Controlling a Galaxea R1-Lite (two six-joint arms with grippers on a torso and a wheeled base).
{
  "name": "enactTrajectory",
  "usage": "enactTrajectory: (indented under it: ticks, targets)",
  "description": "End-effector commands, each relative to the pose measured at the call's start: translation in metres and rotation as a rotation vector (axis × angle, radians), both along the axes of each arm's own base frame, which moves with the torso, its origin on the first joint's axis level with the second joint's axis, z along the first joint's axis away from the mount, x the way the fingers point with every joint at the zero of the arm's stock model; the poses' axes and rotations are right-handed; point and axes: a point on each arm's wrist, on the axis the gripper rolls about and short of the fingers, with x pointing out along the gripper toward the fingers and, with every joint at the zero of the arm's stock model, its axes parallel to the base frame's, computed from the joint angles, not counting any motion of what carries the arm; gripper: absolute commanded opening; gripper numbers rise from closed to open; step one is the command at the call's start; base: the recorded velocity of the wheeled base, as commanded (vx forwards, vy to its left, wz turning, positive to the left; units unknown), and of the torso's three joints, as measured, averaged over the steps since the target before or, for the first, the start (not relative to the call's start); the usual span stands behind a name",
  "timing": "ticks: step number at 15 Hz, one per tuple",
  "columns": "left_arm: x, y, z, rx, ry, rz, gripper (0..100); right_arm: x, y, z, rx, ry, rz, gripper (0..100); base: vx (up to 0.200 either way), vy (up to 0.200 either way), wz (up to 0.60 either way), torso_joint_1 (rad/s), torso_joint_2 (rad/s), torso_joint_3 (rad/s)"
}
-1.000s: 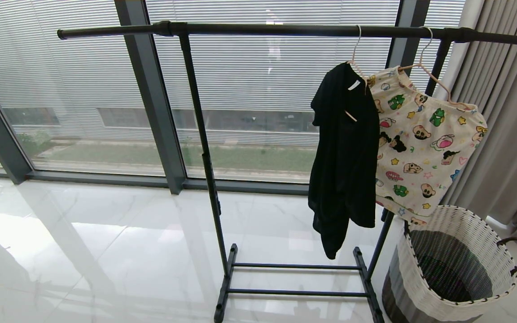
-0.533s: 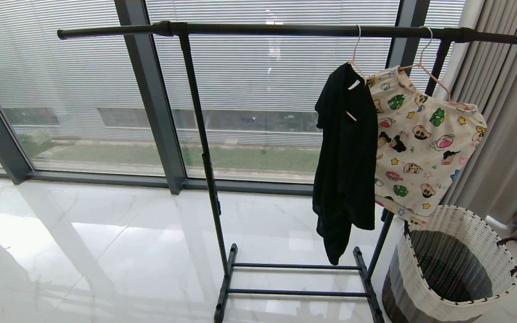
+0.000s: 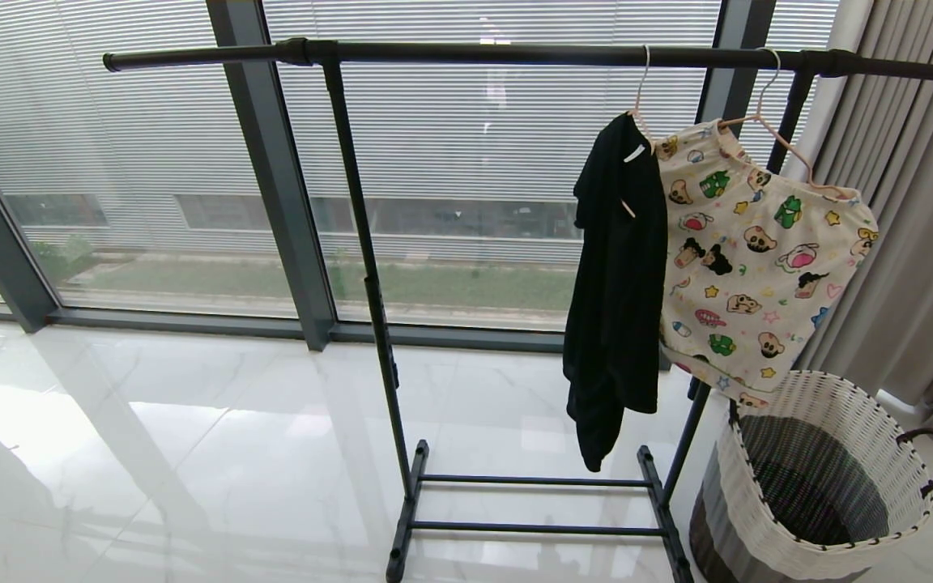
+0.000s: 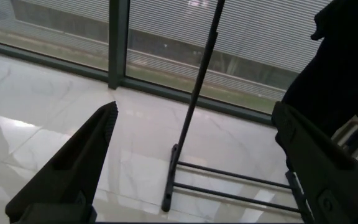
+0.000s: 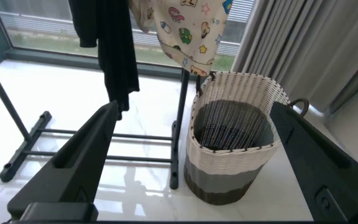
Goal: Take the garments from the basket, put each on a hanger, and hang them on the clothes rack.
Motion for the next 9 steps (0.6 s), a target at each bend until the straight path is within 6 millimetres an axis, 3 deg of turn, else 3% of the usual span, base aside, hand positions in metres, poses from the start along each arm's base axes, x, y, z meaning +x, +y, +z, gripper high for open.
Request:
enactTrajectory:
  ticks: [1, 3, 9]
  targets:
    - [0.0001, -0.0005, -0.004, 0.138, 0.041, -0.013, 100, -0.0001, 0.0, -0.0003, -0.03, 0.0, 0.0, 100, 0.0, 0.0, 0.0, 0.0, 0.0, 0.0]
    - [0.0001, 0.0, -0.0047, 0.029, 0.045, 0.004, 100, -0.0001, -0.0001, -0.0003, -0.053, -0.001, -0.001, 100, 0.0, 0.0, 0.0, 0.0, 0.0, 0.0]
    - [0.0001, 0.0, -0.0048, 0.012, 0.046, 0.003, 100, -0.0001, -0.0001, -0.0003, -0.048, 0.0, -0.001, 100, 0.0, 0.0, 0.0, 0.0, 0.0, 0.0]
